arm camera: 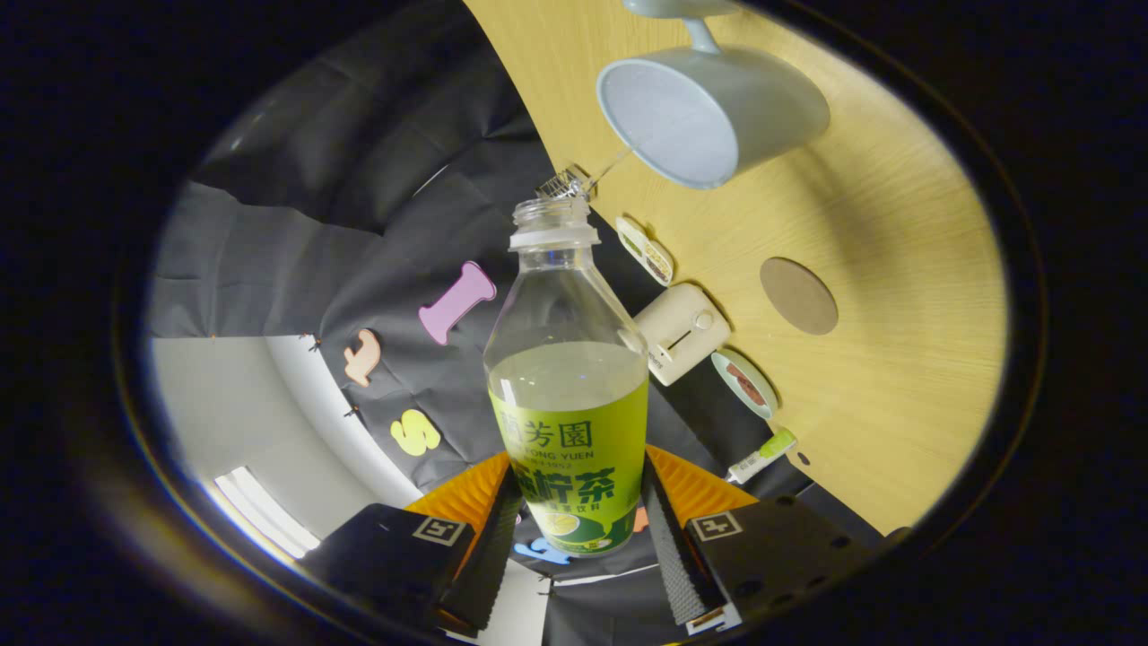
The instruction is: Take the bottle from table, then pour the juice into the cup, finally place the bottle on the coaster
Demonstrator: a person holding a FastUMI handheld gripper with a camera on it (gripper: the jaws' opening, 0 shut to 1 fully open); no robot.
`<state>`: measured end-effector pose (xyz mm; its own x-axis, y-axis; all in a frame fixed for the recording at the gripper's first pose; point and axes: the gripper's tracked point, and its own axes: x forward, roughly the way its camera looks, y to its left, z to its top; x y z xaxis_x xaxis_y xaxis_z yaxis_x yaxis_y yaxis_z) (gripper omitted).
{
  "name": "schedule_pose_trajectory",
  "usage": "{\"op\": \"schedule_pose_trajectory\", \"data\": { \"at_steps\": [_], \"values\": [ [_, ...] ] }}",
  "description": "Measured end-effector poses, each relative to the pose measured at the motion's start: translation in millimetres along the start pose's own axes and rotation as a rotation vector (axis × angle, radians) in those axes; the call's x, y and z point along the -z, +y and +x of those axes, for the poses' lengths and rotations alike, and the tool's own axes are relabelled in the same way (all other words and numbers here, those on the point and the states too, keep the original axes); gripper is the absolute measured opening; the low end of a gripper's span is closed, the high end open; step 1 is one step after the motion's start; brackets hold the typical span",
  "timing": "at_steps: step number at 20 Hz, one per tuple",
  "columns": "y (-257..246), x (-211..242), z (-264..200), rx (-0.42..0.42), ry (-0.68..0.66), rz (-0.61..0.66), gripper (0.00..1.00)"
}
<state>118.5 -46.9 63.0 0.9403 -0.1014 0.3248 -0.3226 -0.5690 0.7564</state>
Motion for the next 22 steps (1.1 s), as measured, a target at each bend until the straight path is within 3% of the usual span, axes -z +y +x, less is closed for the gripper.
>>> {"op": "schedule_pose_trajectory", "data": {
  "at_steps": [10, 14, 19, 22],
  "values": [
    [-3.7, -0.5, 1.4, 0.043, 0.000, -0.127, 0.76],
    [-31.3, -2.8, -5.6, 0.197, 0.007, -0.347, 0.76],
    [-33.7, -9.0, -20.7, 0.206, -0.010, -0.592, 0.76],
    [-45.7, -15.7, -30.5, 0.273, -0.013, -0.826, 0.76]
  ]
}}
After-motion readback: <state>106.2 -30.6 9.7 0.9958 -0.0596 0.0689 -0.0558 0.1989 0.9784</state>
